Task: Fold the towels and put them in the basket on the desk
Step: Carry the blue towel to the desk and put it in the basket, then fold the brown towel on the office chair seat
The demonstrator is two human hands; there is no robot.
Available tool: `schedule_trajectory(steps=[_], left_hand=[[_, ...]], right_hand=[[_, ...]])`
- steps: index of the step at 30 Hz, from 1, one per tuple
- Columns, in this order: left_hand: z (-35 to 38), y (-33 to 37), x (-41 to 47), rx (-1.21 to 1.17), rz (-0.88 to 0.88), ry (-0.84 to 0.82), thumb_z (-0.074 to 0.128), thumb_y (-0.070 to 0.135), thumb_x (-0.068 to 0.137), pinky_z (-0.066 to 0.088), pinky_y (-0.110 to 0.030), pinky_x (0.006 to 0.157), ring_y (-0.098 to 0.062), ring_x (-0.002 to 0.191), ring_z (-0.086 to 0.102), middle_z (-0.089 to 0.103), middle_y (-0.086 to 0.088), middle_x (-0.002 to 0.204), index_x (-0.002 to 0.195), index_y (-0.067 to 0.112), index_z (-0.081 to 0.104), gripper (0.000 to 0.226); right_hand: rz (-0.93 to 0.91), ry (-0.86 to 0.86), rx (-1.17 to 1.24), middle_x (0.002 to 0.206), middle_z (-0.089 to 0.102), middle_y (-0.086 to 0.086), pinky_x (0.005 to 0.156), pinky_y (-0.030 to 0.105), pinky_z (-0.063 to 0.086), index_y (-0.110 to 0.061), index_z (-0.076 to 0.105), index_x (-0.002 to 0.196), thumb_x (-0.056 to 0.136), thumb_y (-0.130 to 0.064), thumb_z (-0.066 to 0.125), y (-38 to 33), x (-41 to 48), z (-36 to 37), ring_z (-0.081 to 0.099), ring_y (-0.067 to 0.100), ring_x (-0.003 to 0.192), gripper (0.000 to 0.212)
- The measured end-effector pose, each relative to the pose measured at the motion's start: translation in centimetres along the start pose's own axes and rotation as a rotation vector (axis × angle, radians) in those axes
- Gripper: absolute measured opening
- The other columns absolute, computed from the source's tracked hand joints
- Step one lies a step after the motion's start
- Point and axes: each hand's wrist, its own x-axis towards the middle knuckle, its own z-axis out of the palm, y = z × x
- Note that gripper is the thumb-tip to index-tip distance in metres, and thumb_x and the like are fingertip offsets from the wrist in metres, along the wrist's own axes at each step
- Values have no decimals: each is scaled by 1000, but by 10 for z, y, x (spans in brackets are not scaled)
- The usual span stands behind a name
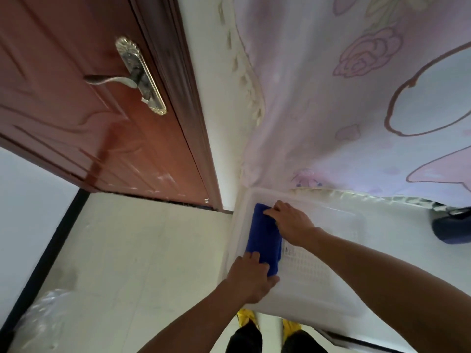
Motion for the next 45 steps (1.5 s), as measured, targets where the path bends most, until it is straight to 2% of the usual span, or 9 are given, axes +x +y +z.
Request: schedule_trajectory(steps=[5,8,12,15,19,22,28,36,45], left_hand=[[6,0,-1,57,-20,-2,22,48,100,34,-44,99,-33,124,37,39,-18,137,132,12,46,53],[10,16,-29,-50,-92,160,29,42,101,36,-40,99,-29,118,45,46,-12,130,126,13,51,45],[22,34,-78,-211,-215,489,37,33,100,35,-31,102,-19,120,47,51,0,132,132,21,51,37],[40,38,-115,-305,-440,587,39,34,98,39,-29,98,-17,116,51,56,4,124,129,24,53,35],[88,41,-188,-422,-751,532,41,34,96,45,-32,90,-22,110,57,60,0,118,120,22,56,31],[142,47,-255,-473,-947,507,42,34,95,44,-31,89,-24,112,57,61,-1,120,121,23,56,32],[263,81,-401,-637,-1306,566,44,35,95,44,-32,90,-23,115,57,61,-1,124,124,24,55,33],[437,158,-576,-856,-1595,585,46,35,94,45,-32,91,-24,113,59,61,-2,125,122,25,56,32],[594,227,-731,-1081,-1885,595,47,36,93,44,-31,89,-24,114,57,61,-2,124,122,26,55,32]], right_hand=[[-3,-98,-5,131,40,9,88,37,44,-22,33,147,89,-6,51,1,13,-4,46,27,118,63],[-51,-161,27,136,44,11,93,36,43,-22,37,147,91,-8,48,8,8,-17,50,29,118,59],[-155,80,-18,126,59,7,89,33,46,-20,52,133,95,-14,44,-9,-5,-51,59,27,108,39],[-326,203,-34,118,64,2,86,36,51,-23,57,126,96,-21,47,-46,-20,-63,63,24,98,32],[-581,166,-49,112,67,1,81,30,47,-23,56,124,94,-22,48,-129,-62,-55,61,20,92,31],[-820,138,-173,115,64,6,82,33,47,-22,57,124,90,-20,47,-198,-104,-31,61,27,101,36],[-1176,17,-394,124,59,4,83,35,48,-25,52,130,94,-24,44,-342,-217,36,60,27,102,38],[-1439,-60,-522,134,57,6,91,33,44,-27,51,134,95,-23,43,-522,-398,161,56,27,116,41],[-1699,-204,-644,126,62,2,88,33,44,-31,52,131,90,-26,45,-669,-579,290,58,26,111,42]])
